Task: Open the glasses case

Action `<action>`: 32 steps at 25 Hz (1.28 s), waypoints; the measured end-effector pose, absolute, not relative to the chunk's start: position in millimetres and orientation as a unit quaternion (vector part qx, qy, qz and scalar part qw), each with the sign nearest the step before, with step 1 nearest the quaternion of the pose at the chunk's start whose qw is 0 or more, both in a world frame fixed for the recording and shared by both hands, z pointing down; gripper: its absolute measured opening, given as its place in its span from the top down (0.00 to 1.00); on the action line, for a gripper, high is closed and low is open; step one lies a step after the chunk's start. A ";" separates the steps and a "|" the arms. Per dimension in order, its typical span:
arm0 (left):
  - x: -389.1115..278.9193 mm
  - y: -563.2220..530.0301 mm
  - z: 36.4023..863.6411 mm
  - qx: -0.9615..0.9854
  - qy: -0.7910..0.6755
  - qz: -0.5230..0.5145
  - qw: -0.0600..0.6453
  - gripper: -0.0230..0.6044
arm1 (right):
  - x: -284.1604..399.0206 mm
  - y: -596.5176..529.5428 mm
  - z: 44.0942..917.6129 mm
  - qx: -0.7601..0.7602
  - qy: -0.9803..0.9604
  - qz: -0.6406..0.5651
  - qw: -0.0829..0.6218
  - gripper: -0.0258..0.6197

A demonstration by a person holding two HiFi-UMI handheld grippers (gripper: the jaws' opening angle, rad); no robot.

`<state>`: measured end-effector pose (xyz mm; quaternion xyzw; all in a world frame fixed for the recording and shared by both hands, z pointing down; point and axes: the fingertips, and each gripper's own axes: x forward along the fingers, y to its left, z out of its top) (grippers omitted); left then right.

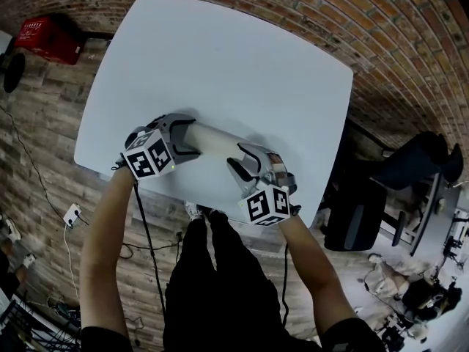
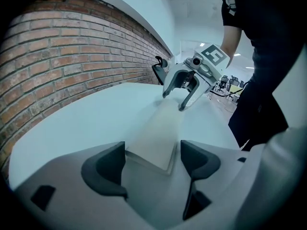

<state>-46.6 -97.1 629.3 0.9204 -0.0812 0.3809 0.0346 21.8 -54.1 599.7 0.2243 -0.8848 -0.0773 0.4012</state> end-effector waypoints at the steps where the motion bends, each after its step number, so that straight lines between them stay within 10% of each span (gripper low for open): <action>1: -46.6 -97.2 629.2 0.920 -0.081 0.381 0.035 0.41 | 22.5 -55.7 598.2 0.225 -0.885 -0.078 0.400 0.67; 32: -46.6 -96.9 628.1 0.919 -0.080 0.384 0.033 0.41 | 16.2 -48.4 611.1 0.193 -0.883 -0.092 0.418 0.58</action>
